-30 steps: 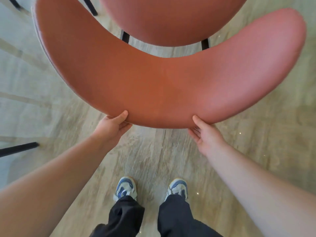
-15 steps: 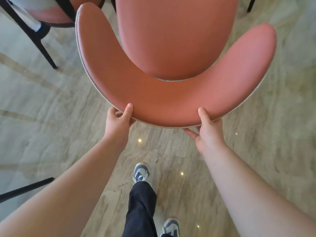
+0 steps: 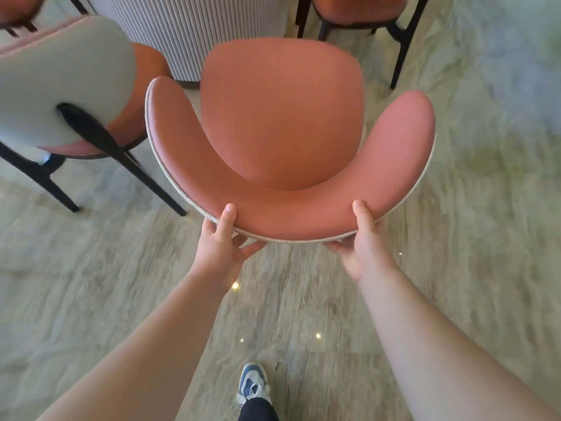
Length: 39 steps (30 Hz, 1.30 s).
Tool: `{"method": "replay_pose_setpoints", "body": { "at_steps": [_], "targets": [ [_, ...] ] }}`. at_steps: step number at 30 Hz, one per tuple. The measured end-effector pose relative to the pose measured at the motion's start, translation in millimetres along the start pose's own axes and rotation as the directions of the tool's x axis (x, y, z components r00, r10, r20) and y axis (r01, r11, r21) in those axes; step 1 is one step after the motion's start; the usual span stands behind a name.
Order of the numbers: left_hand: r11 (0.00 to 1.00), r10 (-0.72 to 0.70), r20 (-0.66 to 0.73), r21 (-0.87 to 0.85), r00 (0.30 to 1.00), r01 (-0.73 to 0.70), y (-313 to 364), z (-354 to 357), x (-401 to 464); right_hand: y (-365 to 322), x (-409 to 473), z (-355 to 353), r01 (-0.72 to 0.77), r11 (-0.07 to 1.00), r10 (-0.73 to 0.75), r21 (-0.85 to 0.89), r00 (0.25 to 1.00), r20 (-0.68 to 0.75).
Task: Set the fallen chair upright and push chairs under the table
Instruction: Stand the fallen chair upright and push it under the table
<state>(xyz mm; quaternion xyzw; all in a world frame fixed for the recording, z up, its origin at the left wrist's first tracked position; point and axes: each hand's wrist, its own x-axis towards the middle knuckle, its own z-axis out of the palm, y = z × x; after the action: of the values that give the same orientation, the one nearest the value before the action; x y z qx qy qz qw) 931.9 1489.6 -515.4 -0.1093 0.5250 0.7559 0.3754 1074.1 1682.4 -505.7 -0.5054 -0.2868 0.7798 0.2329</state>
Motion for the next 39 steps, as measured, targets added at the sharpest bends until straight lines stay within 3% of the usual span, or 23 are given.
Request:
{"method": "replay_pose_setpoints", "body": {
  "at_steps": [18, 39],
  "targets": [
    [0.997, -0.083, -0.202, -0.013, 0.976, 0.082, 96, 90, 101, -102, 92, 95, -0.058, 0.993, 0.054, -0.102, 0.998, -0.036],
    [0.989, -0.139, -0.313, -0.002, 0.94, 0.146, 139, 130, 181, -145, 148, 152, -0.105, 0.984, 0.099, -0.145, 0.994, -0.046]
  ]
}}
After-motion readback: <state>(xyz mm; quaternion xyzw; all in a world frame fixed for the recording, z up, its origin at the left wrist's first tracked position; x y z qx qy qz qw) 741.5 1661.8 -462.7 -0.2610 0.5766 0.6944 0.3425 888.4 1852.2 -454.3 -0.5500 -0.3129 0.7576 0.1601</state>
